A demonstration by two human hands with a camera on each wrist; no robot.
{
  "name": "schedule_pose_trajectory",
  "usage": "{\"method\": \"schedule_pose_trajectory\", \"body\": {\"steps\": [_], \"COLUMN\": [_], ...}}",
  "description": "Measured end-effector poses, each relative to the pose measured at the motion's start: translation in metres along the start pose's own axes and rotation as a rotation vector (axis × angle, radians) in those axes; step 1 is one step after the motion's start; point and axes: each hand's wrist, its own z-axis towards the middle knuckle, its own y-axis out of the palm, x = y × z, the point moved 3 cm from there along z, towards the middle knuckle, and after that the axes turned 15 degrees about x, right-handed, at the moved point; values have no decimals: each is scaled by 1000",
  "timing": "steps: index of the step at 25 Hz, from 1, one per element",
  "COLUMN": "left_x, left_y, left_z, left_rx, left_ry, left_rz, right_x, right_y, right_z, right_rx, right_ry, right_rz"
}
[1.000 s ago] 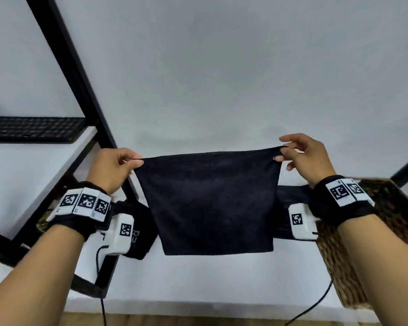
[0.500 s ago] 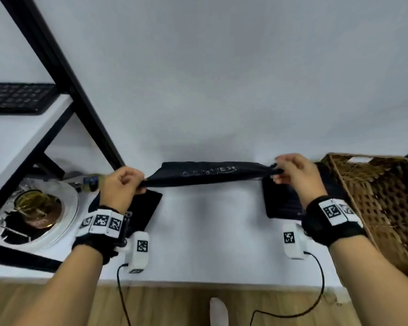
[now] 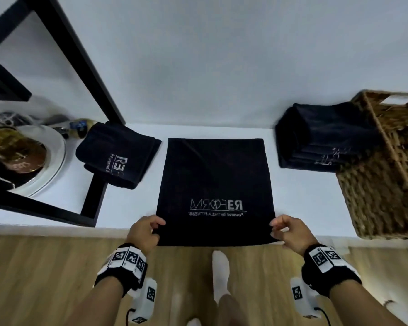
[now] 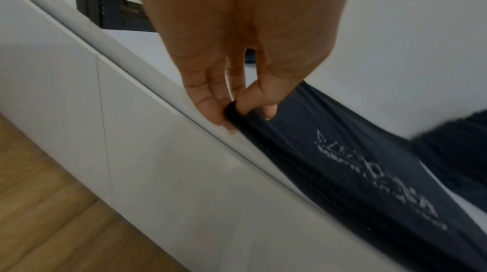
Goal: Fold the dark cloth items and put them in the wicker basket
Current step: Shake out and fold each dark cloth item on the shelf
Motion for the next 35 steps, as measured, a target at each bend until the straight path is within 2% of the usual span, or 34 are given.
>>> {"method": "schedule_pose_trajectory", "body": {"steps": [4, 5, 7, 9, 11, 14, 17, 20, 22, 24, 25, 27, 29, 31, 35], "left_x": [10, 21, 48, 79, 107, 140, 148, 140, 138, 139, 139, 136, 132, 131, 144], "left_y": [-5, -9, -16, -17, -5, 18, 40, 43, 37, 27, 20, 11, 7, 6, -1], "left_z": [9, 20, 46, 79, 112, 155, 190, 206, 214, 222, 227, 235, 244, 252, 262], "left_rx": [-223, -223, -110, 12, 55, 90, -13, -3, 83, 213, 280, 289, 161, 98, 63], "left_ry": [-52, -46, 16, 85, 147, 253, 250, 204, 179, 174, 199, 267, 287, 268, 234], "left_rz": [191, 251, 345, 294, 189, 126, 277, 408, 314, 172, 152, 234, 352, 434, 581], "right_x": [-20, -31, -55, -83, -116, -160, -176, -163, -159, -167, -173, -180, -182, -182, -190], "right_y": [-11, -16, -25, -23, -6, 29, 55, 48, 35, 28, 28, 34, 34, 29, 26], "right_z": [6, 11, 24, 47, 74, 115, 160, 199, 212, 215, 214, 214, 217, 222, 223], "right_rx": [-234, -311, -381, -309, -199, -181, -172, 66, 265, 440, 474, 384, 285, 267, 290], "right_ry": [-7, -3, -5, -63, -118, -150, -75, 84, 19, -244, -373, -473, -480, -483, -427], "right_rz": [-289, -369, -457, -431, -221, 85, 163, 287, 196, -76, -176, -361, -515, -579, -634]}}
